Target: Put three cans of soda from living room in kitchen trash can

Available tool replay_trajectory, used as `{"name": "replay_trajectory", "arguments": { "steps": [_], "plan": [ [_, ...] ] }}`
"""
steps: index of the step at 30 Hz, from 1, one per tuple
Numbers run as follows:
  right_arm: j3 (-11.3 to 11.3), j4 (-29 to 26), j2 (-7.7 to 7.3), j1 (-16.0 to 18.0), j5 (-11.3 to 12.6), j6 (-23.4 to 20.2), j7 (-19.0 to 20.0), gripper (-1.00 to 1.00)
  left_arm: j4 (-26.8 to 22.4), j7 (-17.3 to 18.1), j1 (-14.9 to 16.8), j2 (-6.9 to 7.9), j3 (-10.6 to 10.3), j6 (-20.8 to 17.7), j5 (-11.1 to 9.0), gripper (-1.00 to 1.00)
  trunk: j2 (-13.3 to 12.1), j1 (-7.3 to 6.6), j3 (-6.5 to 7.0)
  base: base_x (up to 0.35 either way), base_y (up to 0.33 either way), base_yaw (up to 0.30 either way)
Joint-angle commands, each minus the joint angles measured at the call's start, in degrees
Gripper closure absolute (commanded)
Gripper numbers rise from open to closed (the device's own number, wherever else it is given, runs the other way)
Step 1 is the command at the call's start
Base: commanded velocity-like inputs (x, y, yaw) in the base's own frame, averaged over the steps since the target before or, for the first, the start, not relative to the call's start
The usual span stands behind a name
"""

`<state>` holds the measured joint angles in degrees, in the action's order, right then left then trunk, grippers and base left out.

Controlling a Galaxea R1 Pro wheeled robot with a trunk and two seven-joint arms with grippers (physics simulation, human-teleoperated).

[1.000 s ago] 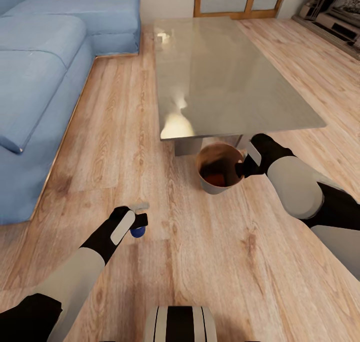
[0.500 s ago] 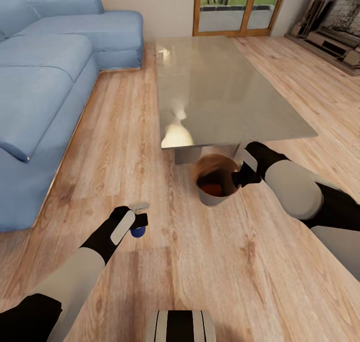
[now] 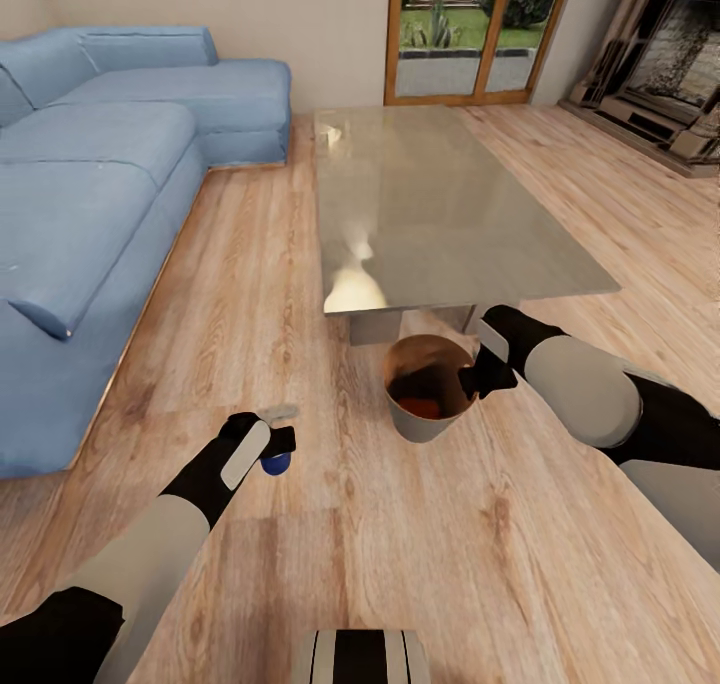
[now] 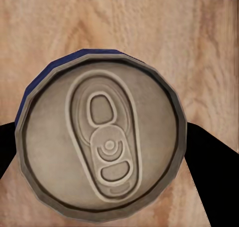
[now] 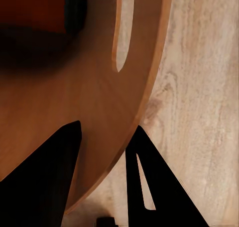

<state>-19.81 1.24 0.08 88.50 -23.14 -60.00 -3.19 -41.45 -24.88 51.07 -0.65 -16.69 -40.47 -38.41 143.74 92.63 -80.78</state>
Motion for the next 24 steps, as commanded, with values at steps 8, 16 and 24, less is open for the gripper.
{"name": "replay_trajectory", "arguments": {
  "steps": [8, 16, 24],
  "plan": [
    [-0.5, 0.9, 2.29, -2.4, 0.3, 0.0, -2.2, 1.0, -2.0, 0.2, 0.0, 0.06, 0.0, -0.9, -0.2, 1.0, -0.1, -0.21, 1.78, 0.0, 0.0, 0.0],
    [-0.7, 1.0, 5.02, -3.6, 0.4, 0.0, -6.5, 1.0, -22.1, 0.4, 0.1, 0.16, 0.7, -19.5, -1.5, 1.0, -0.2, -0.41, 3.56, 0.0, 0.0, 0.0],
    [-0.8, 1.0, 5.83, -4.9, 0.4, 0.0, -6.8, 1.0, -35.1, 1.0, 0.0, 0.83, 0.4, -19.5, -12.0, 1.0, -0.2, -0.44, 3.78, 0.0, 0.0, 0.0]
  ]
}}
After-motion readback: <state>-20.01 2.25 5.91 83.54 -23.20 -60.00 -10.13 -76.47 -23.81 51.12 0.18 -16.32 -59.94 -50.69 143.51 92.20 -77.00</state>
